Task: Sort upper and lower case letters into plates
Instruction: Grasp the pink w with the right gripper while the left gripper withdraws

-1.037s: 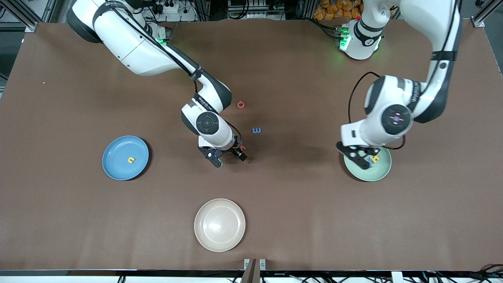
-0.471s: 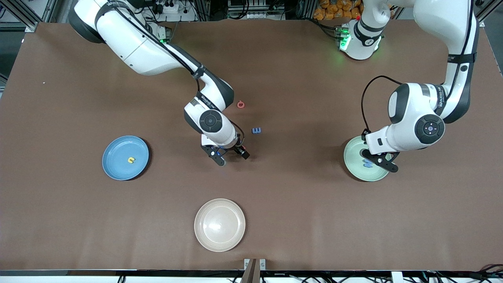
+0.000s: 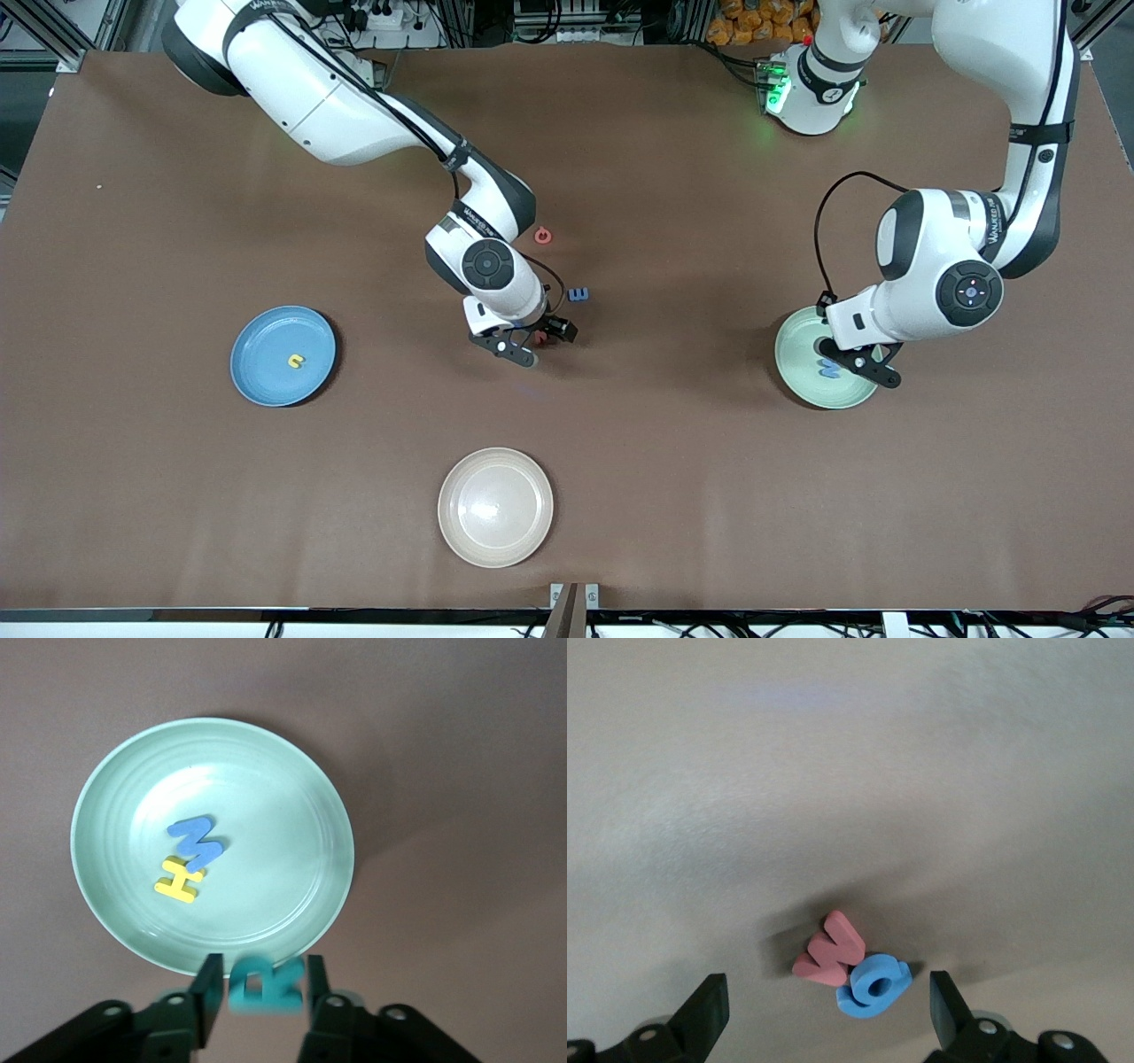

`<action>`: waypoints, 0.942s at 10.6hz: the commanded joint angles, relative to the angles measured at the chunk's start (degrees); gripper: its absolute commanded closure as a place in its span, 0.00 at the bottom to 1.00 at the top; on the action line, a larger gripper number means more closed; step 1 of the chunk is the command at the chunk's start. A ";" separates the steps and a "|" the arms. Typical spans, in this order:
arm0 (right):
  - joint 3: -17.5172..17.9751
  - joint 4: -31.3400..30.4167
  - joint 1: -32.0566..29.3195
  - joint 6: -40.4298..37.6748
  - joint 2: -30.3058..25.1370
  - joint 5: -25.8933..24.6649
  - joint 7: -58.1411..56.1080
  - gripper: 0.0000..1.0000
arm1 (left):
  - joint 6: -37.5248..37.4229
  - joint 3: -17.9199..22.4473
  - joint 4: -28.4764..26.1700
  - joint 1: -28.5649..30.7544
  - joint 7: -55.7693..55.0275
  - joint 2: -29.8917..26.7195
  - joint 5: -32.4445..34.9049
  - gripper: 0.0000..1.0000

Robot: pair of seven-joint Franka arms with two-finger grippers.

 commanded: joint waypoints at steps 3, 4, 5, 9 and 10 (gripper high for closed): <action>-0.04 0.84 0.12 -0.29 0.57 -7.09 -15.63 0.00 | -2.49 0.72 6.06 -1.06 -2.35 -2.66 -1.76 0.00; -0.04 0.67 0.30 -0.56 0.57 -9.91 -17.74 0.00 | -4.41 0.63 8.43 -0.97 -3.32 -3.19 -1.76 0.00; -0.04 0.58 1.08 -0.65 0.57 -10.72 -18.11 0.00 | -7.74 0.46 11.58 -0.79 -4.98 -3.63 -1.93 0.00; -0.04 0.49 2.58 -0.65 1.00 -13.45 -18.64 0.00 | -15.50 0.11 18.99 -1.06 -18.23 -7.93 -1.32 0.00; -0.04 0.49 2.93 -0.65 1.18 -13.45 -18.81 0.00 | -16.29 -0.07 19.17 -1.32 -22.88 -9.86 -1.06 0.00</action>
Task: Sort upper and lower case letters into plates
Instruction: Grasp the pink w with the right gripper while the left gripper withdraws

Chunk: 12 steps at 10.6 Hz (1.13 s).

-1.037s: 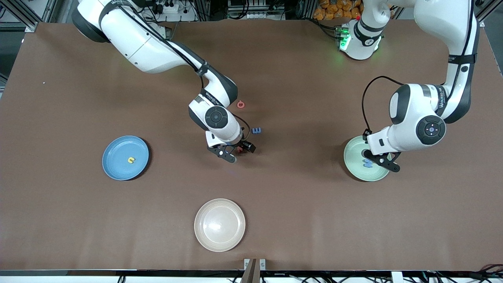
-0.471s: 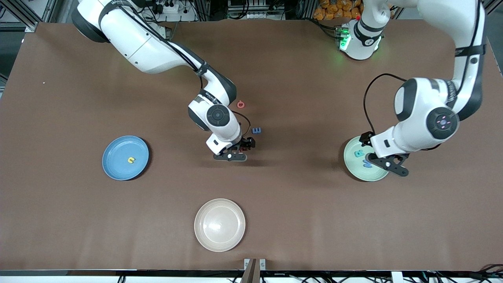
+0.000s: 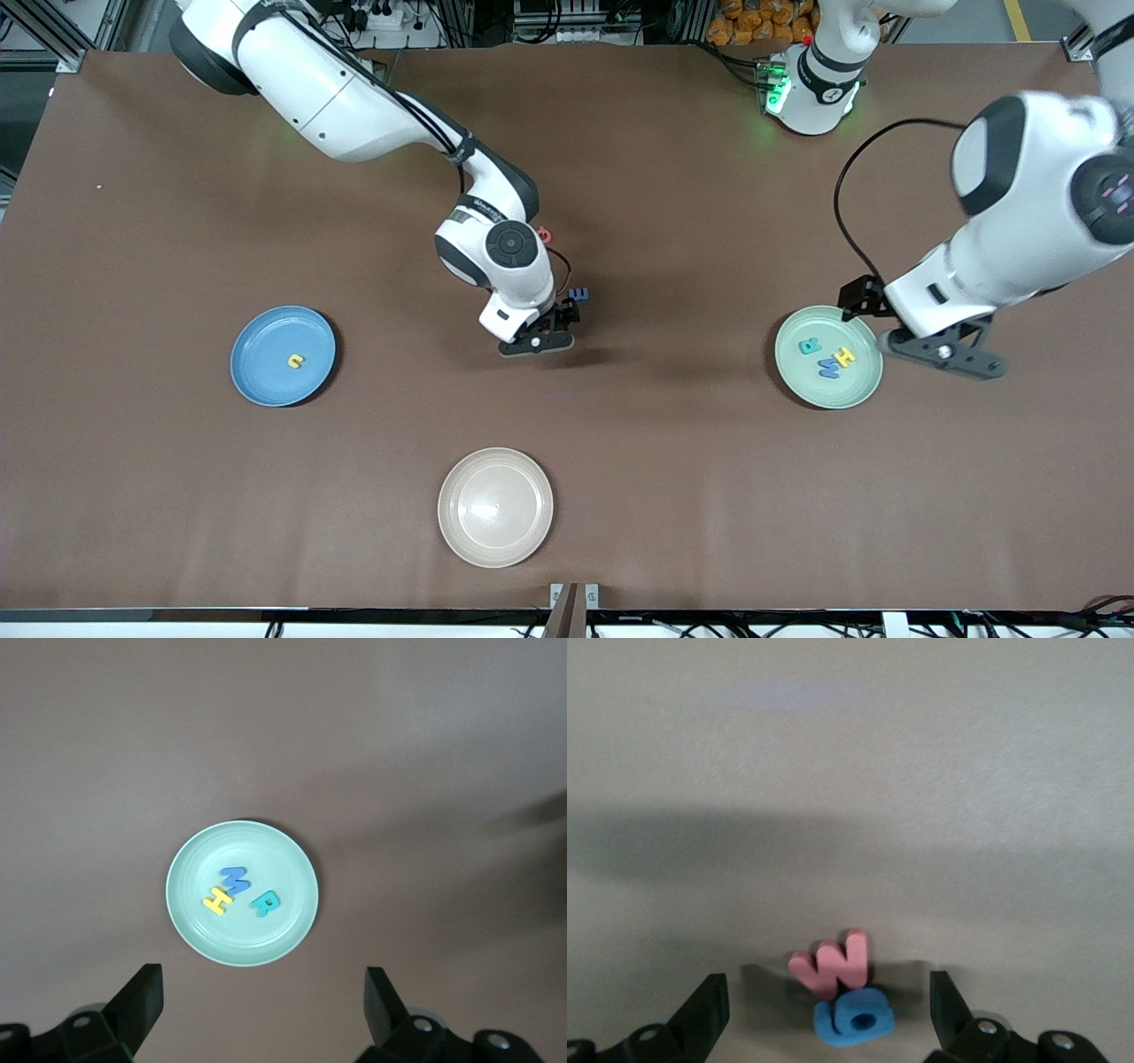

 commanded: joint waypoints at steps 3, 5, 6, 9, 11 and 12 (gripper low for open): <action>-0.01 0.85 0.15 -0.21 1.02 -2.08 -4.89 0.00 | -2.42 -2.01 0.79 -1.09 -19.42 -3.92 1.59 0.00; -0.18 0.85 -0.20 -0.21 1.03 -4.01 -6.73 0.00 | -2.51 -2.63 0.79 -1.00 -21.20 -4.80 2.39 0.00; -0.19 1.02 -0.20 -0.04 1.72 -4.28 -7.44 0.00 | -3.30 -2.63 0.79 -0.92 -21.29 -4.89 2.39 0.00; -0.19 1.29 -0.37 0.32 2.34 -3.67 -6.92 0.00 | -3.39 -2.55 0.88 -0.56 -20.77 -5.06 2.39 0.00; -0.19 2.16 -0.64 -0.03 2.34 -3.58 -6.92 0.05 | -3.48 -2.63 0.88 -0.65 -21.21 -5.06 2.39 0.00; -0.19 2.17 -0.64 -0.03 2.34 -3.58 -6.83 0.09 | -3.39 -2.63 0.88 -0.56 -21.03 -5.15 2.39 0.00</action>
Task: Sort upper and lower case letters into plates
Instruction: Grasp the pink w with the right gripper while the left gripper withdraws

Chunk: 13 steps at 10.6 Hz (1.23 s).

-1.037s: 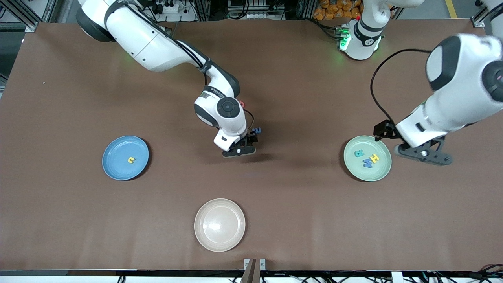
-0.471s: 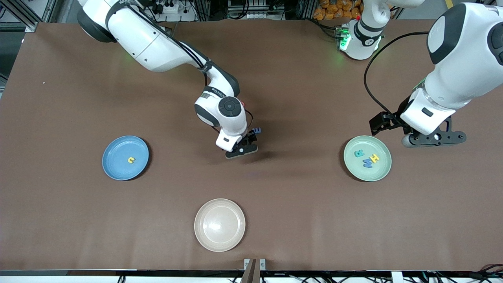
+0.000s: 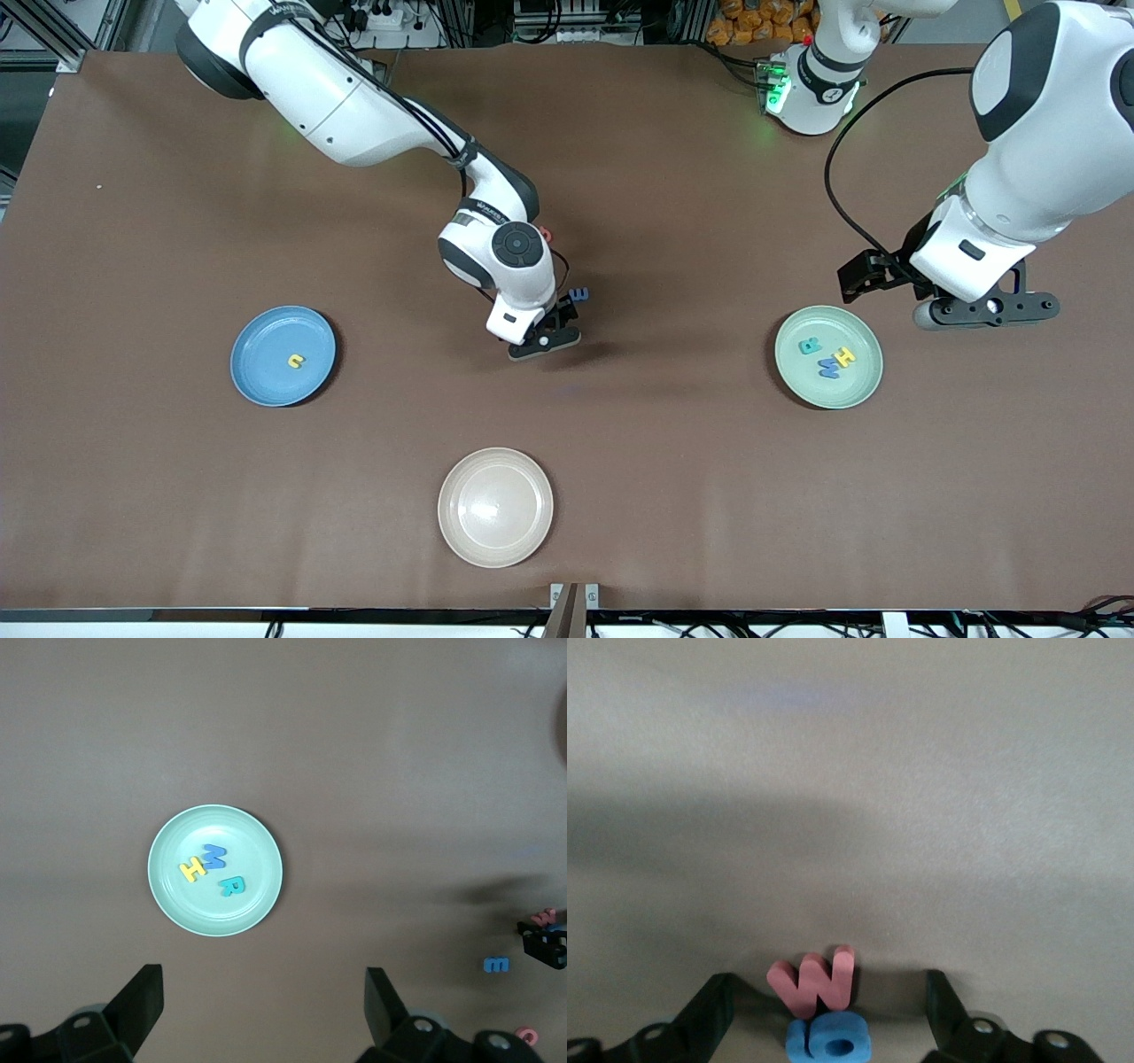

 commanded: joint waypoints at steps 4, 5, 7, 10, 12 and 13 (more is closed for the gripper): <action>0.75 1.71 -0.64 -0.35 1.24 -0.69 -0.05 0.22 | -1.18 -0.29 0.00 -0.06 -1.45 -0.92 1.70 0.00; 0.75 1.71 -0.64 -0.35 1.24 -0.69 0.38 0.23 | -1.18 -0.29 0.00 -0.23 -1.53 -0.92 1.70 0.00; 0.84 1.71 -0.55 -0.35 1.24 -0.60 1.96 0.24 | -1.18 -0.29 0.00 -0.14 -1.36 -0.92 1.70 0.00; 1.02 1.54 -0.29 -0.35 1.24 -0.51 4.60 0.23 | -1.27 -0.29 -0.09 -0.32 -1.45 -0.91 1.70 0.00; 1.72 1.36 -0.55 -0.70 1.24 -0.42 4.87 0.23 | -1.27 -0.37 -0.01 -0.32 -1.45 -0.92 1.70 0.00; 1.81 1.36 -0.47 -1.57 1.24 -0.42 4.96 0.23 | -1.35 -0.29 0.00 -0.32 -1.36 -0.92 1.70 0.00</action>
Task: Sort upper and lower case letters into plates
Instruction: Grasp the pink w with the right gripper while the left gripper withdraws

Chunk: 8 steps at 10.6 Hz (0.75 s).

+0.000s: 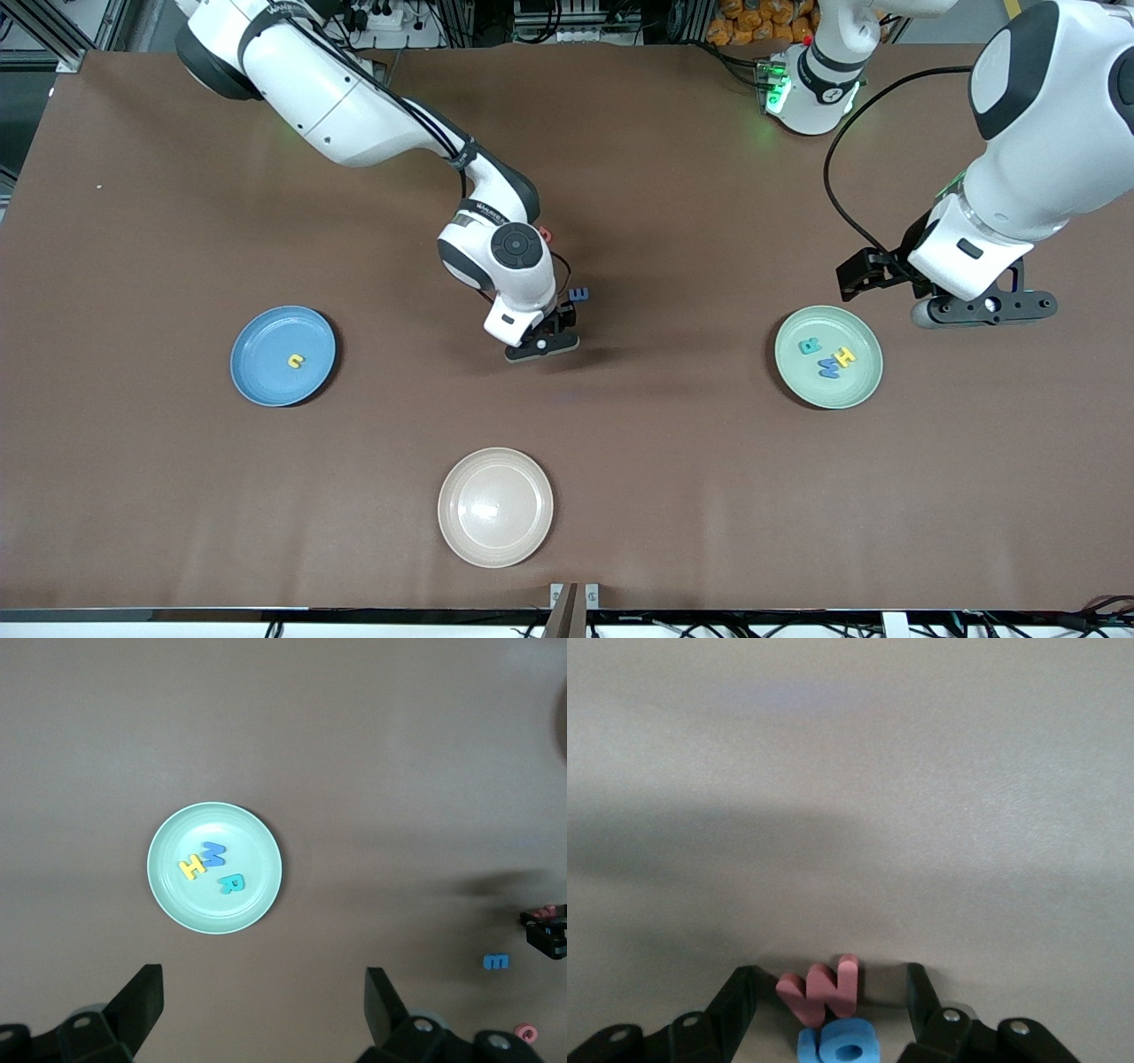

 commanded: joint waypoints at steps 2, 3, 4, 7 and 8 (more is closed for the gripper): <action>1.31 0.62 -0.35 -1.08 1.10 -0.44 1.63 0.24 | -1.02 -0.20 0.00 -0.06 -1.27 -0.95 1.70 0.00; 1.22 0.62 -0.44 -1.08 1.10 -0.52 1.54 0.25 | -1.02 -0.20 0.00 -0.06 -1.27 -0.95 1.70 0.00; 1.22 0.62 -0.53 -0.99 1.10 -0.53 1.37 0.33 | -1.19 -0.20 0.00 0.03 -1.18 -1.04 1.70 0.00; 1.22 0.62 -0.62 -1.08 1.10 -0.53 1.28 0.76 | -1.28 -0.20 0.00 -0.06 -1.27 -1.04 1.70 0.00; 1.22 0.62 -0.62 -1.08 1.10 -0.53 1.37 0.84 | -1.28 -0.20 0.00 0.03 -1.36 -1.04 1.70 0.00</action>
